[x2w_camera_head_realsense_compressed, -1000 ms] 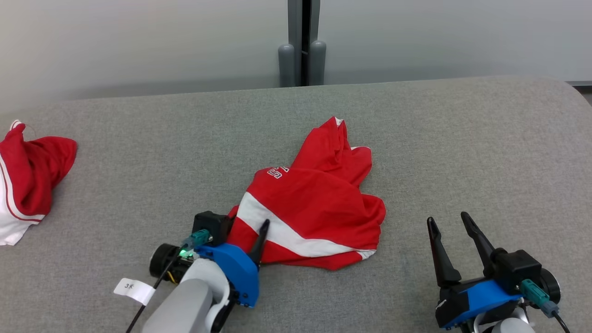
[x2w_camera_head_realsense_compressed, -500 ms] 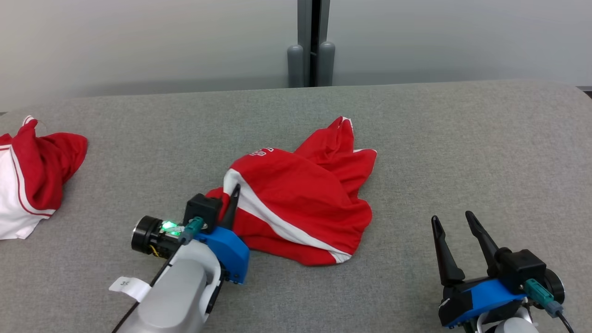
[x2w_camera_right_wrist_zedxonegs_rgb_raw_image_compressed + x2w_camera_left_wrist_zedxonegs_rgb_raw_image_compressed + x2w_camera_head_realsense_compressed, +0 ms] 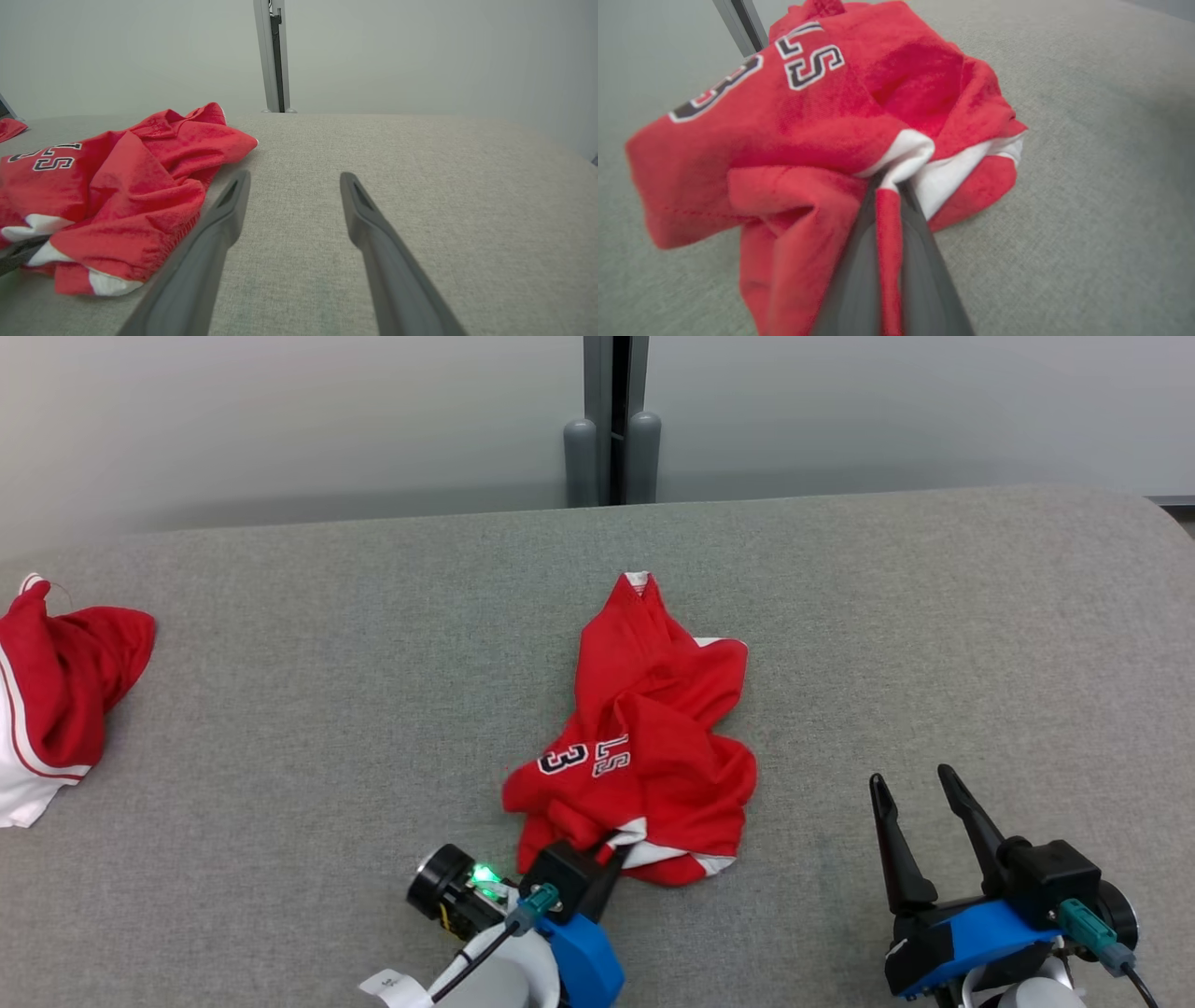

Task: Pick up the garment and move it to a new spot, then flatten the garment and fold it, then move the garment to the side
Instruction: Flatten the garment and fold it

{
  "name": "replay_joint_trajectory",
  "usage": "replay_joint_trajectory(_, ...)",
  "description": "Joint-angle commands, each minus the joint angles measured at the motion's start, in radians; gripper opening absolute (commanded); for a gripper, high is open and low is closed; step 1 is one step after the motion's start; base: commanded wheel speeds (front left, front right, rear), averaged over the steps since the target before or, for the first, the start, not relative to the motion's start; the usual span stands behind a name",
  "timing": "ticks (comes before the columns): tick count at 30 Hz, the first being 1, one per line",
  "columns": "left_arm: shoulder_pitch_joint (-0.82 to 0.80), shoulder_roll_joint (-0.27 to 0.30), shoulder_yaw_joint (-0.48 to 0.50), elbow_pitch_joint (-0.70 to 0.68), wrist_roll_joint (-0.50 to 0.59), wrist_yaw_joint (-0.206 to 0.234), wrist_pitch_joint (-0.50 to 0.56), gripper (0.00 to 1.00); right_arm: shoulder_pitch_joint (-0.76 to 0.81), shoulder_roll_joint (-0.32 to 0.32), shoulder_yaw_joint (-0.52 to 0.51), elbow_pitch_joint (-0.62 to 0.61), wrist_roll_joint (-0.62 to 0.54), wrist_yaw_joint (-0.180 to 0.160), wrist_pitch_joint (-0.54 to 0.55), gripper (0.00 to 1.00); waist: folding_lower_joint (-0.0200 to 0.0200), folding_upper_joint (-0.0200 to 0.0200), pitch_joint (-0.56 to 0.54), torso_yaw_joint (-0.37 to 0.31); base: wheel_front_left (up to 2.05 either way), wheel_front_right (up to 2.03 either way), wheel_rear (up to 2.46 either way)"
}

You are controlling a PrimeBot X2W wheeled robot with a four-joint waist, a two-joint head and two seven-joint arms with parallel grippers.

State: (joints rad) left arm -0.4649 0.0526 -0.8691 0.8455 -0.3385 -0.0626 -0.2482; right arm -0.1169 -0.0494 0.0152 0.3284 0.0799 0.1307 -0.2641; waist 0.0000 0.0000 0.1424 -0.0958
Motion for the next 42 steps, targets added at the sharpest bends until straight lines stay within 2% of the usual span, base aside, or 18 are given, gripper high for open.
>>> replay_joint_trajectory(1,0.009,-0.003,-0.015,-0.021,-0.024,-0.005,0.004,1.0,-0.01,-0.002,-0.005,0.001,-0.002,0.0,-0.001,1.0,0.0,0.0,0.0,-0.001,0.0,0.0,0.0)
replay_joint_trajectory(8,0.018,-0.002,-0.06,-0.097,-0.131,0.006,0.0,1.0,0.008,-0.002,-0.013,0.012,-0.003,0.0,-0.001,1.0,0.0,0.0,-0.022,0.022,0.0,0.0,0.0)
replay_joint_trajectory(14,0.028,0.001,-0.008,-0.162,-0.186,0.042,-0.013,1.0,0.025,-0.002,-0.014,0.017,-0.001,0.0,-0.001,1.0,0.0,0.0,-0.054,0.046,0.0,0.0,0.0)
replay_joint_trajectory(25,0.088,0.127,0.159,-0.298,-0.271,0.113,-0.017,1.0,0.041,-0.002,-0.002,0.017,0.004,0.0,-0.001,1.0,0.0,0.0,-0.067,0.048,0.0,0.0,0.0)
replay_joint_trajectory(33,0.1,0.179,0.233,-0.21,-0.329,0.154,0.006,1.0,0.026,-0.002,0.001,0.018,-0.005,0.0,-0.001,1.0,0.0,0.0,-0.047,0.036,0.0,0.0,0.0)
replay_joint_trajectory(35,0.08,0.185,0.214,-0.165,-0.31,0.153,0.028,1.0,0.023,-0.002,0.002,0.019,-0.009,0.0,-0.001,1.0,0.0,0.0,-0.041,0.034,0.0,0.0,0.0)
replay_joint_trajectory(42,0.032,0.134,0.149,-0.078,-0.292,0.08,0.064,1.0,0.013,-0.002,-0.002,0.021,-0.015,0.0,-0.001,1.0,0.0,0.0,-0.024,0.024,0.0,0.0,0.0)
